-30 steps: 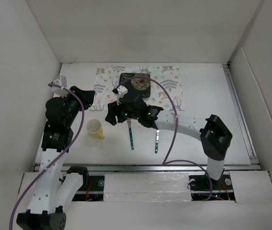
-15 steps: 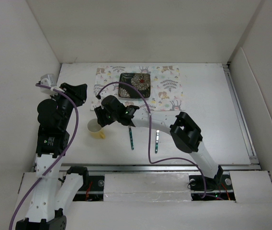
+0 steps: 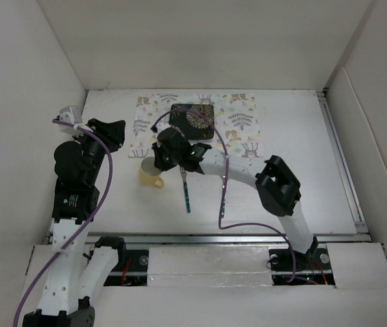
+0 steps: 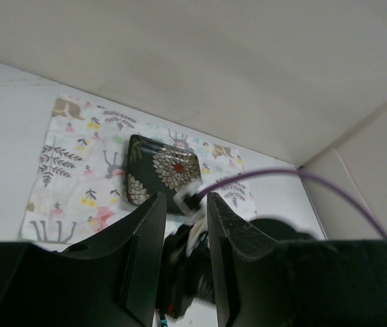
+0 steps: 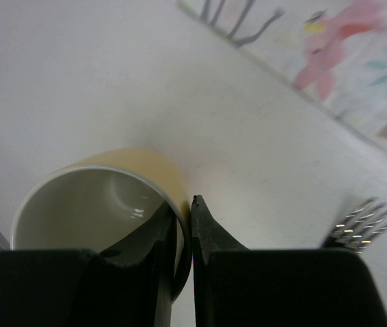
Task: Set the dinner table for one person
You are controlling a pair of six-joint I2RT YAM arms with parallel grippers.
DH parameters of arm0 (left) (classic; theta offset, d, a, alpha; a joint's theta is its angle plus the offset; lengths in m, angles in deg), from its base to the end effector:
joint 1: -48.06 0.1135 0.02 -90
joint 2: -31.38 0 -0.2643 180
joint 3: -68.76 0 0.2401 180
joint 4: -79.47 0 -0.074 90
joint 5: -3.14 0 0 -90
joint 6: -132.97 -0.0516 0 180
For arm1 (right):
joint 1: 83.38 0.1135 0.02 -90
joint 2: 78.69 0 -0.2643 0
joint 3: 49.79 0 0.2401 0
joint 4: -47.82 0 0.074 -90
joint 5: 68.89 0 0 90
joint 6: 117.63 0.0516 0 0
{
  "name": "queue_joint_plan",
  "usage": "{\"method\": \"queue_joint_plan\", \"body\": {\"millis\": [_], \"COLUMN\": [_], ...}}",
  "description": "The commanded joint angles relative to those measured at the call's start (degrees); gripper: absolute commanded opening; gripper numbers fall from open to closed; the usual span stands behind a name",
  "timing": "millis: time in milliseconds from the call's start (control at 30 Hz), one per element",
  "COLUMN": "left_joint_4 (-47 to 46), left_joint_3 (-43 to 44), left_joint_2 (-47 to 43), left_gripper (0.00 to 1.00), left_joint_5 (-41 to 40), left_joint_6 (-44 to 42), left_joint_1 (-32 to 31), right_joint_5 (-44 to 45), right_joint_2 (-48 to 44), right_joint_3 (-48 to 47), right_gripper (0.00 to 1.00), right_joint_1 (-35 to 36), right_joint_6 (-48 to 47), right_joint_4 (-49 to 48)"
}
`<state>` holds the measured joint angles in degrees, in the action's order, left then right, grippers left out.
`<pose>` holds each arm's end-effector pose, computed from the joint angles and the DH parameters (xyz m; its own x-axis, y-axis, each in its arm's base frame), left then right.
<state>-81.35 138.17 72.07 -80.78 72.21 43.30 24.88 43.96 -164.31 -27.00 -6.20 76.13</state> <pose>0.1528 -0.0182 0.4220 0.0530 -0.4918 -0.8691 0.2435 0.8504 -0.4664 0.2803 0.4155 0.2275 -0.5990 -0.2425 -0.7631 -0.6261 0.7360 0.2576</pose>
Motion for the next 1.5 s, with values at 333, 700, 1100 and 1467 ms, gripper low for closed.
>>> {"method": "queue_joint_plan", "body": {"millis": [333, 700, 1100, 1467], "left_joint_4": [-10.68, -11.57, -11.83, -11.13], "left_joint_3": [-5.54, -6.07, -6.07, -5.80], "left_joint_2": [4.93, 7.74, 10.20, 11.17], "left_gripper": [0.41, 0.43, 0.43, 0.44], "left_joint_5": [21.15, 24.32, 24.76, 23.53], "left_joint_6": [0.38, 1.18, 1.26, 0.74], "left_joint_1": [0.18, 0.18, 0.18, 0.18], "right_joint_5": [-5.44, -4.83, -0.34, 2.30], "right_joint_2": [-9.02, 16.11, 21.58, 23.95], "right_joint_3": [-10.04, -46.01, -46.99, -45.50], "right_gripper": [0.00, 0.00, 0.00, 0.00], "right_joint_1": [-37.29, -48.03, -49.17, -49.17], "right_joint_6": [-0.77, -2.80, -4.64, -4.91], "right_joint_4": [-0.60, 17.17, 15.33, 12.87]}}
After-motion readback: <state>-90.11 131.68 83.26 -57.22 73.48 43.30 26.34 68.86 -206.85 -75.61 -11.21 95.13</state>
